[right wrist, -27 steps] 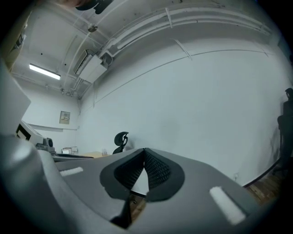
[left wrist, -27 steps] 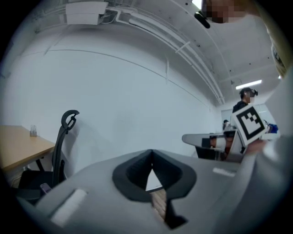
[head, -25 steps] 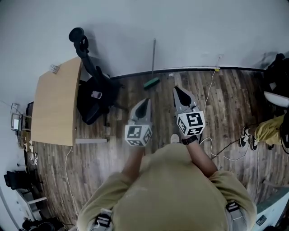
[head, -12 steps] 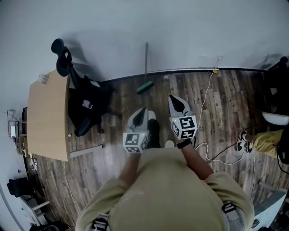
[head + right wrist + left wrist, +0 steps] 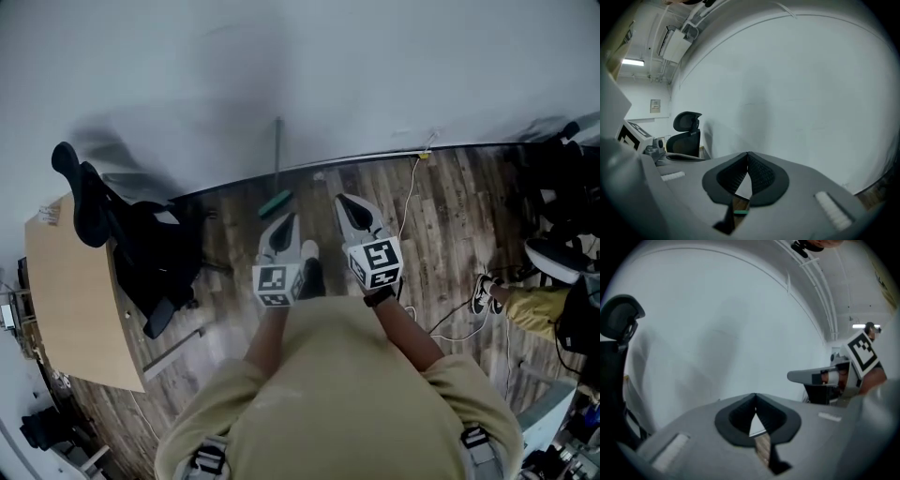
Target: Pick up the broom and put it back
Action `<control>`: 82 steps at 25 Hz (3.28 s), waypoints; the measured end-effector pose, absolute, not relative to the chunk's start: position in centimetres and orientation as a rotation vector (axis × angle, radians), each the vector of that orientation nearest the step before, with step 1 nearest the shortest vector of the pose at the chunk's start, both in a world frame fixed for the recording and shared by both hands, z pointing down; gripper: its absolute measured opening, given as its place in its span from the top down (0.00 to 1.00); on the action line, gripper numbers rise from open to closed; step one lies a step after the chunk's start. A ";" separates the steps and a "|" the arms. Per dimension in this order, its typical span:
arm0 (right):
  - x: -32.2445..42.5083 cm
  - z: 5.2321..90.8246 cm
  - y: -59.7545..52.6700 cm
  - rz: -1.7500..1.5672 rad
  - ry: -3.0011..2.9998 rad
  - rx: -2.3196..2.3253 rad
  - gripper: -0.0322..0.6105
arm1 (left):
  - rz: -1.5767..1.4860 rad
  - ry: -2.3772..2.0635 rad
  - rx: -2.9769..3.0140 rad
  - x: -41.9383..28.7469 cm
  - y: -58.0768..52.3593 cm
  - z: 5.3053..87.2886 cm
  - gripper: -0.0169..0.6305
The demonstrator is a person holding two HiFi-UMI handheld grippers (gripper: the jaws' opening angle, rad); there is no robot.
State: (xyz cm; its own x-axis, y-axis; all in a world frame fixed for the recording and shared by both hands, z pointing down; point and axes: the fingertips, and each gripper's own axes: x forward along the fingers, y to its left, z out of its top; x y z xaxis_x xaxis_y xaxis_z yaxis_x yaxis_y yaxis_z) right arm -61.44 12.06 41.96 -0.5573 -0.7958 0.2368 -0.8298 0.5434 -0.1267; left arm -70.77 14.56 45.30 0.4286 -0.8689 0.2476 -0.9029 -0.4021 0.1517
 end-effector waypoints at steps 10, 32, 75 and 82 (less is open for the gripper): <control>-66.5 50.2 -0.2 0.482 -2.498 1.320 0.94 | 0.333 -1.431 2.321 -76.4 1.9 56.3 0.97; -67.4 72.3 -12.0 0.917 -2.373 1.277 0.94 | 0.636 -1.509 2.057 -78.1 -16.8 83.5 0.78; -58.3 54.5 -15.8 0.775 -2.464 1.519 0.94 | 0.659 -1.430 2.258 -69.9 -19.0 61.2 0.85; -58.3 45.2 -15.8 0.513 -2.579 1.503 0.94 | 0.593 -1.450 2.426 -68.7 -17.3 50.4 0.85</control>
State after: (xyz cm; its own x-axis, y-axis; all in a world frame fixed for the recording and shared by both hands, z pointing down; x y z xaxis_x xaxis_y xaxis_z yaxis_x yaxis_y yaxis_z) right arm -58.34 -15.83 45.24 -0.5027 -0.8233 0.2635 -0.8614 0.4518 -0.2319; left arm -68.74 -17.27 50.39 0.4207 -0.7785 0.4657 -0.8816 -0.4719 0.0076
